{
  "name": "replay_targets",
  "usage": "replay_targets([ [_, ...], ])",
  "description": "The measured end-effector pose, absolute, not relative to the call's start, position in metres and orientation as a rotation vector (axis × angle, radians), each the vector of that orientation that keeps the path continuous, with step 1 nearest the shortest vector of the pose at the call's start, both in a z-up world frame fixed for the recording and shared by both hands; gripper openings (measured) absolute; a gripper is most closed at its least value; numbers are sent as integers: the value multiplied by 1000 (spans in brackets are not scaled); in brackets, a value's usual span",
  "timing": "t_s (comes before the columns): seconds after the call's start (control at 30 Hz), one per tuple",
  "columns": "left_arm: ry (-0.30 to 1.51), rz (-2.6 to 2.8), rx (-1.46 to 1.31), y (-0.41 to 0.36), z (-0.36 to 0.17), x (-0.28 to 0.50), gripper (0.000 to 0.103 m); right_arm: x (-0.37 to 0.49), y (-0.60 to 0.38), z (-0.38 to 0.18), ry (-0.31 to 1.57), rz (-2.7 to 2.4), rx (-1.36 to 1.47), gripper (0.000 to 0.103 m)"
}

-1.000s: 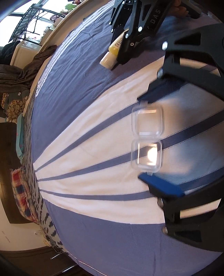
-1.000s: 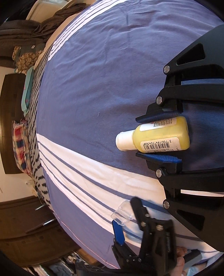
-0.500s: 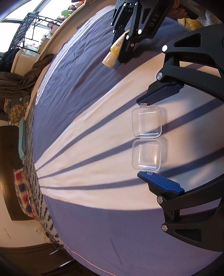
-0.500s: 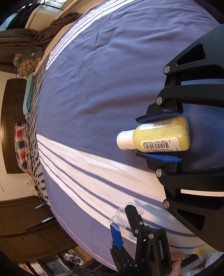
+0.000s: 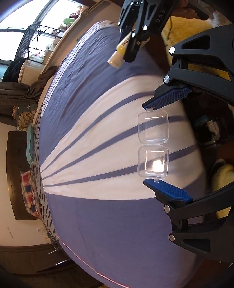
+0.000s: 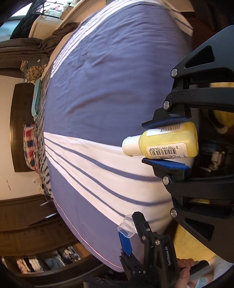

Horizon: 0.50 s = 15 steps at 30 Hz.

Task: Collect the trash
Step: 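Carry the yellow bottle and clear case over the bin, then open both tools to drop the bottle and case into the bin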

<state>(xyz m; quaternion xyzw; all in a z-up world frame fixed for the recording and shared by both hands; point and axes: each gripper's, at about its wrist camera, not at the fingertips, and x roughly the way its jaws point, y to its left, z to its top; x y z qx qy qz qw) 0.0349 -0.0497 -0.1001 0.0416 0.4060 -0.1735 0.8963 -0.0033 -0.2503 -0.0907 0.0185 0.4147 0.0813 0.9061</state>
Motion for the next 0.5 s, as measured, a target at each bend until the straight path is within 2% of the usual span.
replay_targets([
  [0.2,904,-367,73,-49,-135,-15,74,-46,-246,-129,931,183,89,34],
  [0.5,1057,-353,86,-52,-209,-43,74,-62,-239,-190,1073,188,100,34],
])
